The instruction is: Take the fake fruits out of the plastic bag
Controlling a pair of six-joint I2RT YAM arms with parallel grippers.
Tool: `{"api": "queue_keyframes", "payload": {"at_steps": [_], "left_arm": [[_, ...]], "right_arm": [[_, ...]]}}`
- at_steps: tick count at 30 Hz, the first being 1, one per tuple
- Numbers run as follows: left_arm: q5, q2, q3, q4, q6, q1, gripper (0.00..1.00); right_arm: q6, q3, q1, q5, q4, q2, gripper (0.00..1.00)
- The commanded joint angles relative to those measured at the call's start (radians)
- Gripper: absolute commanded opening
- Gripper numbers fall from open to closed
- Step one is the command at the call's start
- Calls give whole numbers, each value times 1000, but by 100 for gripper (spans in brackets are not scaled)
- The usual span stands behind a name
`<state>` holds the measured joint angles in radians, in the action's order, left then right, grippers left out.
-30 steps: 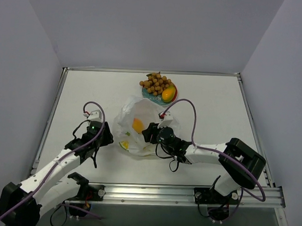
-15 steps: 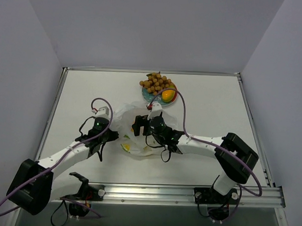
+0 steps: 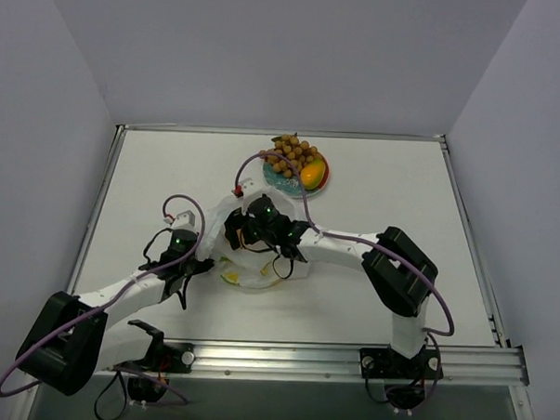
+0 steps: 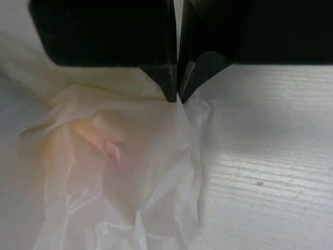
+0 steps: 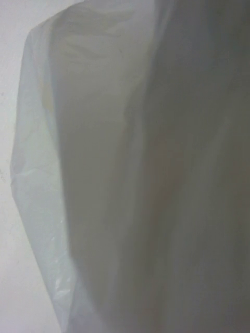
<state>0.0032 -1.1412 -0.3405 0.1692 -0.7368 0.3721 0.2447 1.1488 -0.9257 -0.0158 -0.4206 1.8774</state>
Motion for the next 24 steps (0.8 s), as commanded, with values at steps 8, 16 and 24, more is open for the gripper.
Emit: {"api": "queue_keyframes", "payload": {"at_steps": [8, 16, 24], "left_arm": [[-3, -31, -3, 62, -10, -13, 2], [-17, 3, 6, 66, -24, -15, 2], [-3, 121, 21, 70, -7, -15, 2]], "right_arm": [[-131, 144, 11, 92, 201, 49, 52], [-143, 118, 42, 137, 212, 11, 36], [-191, 167, 48, 238, 238, 80, 46]]}}
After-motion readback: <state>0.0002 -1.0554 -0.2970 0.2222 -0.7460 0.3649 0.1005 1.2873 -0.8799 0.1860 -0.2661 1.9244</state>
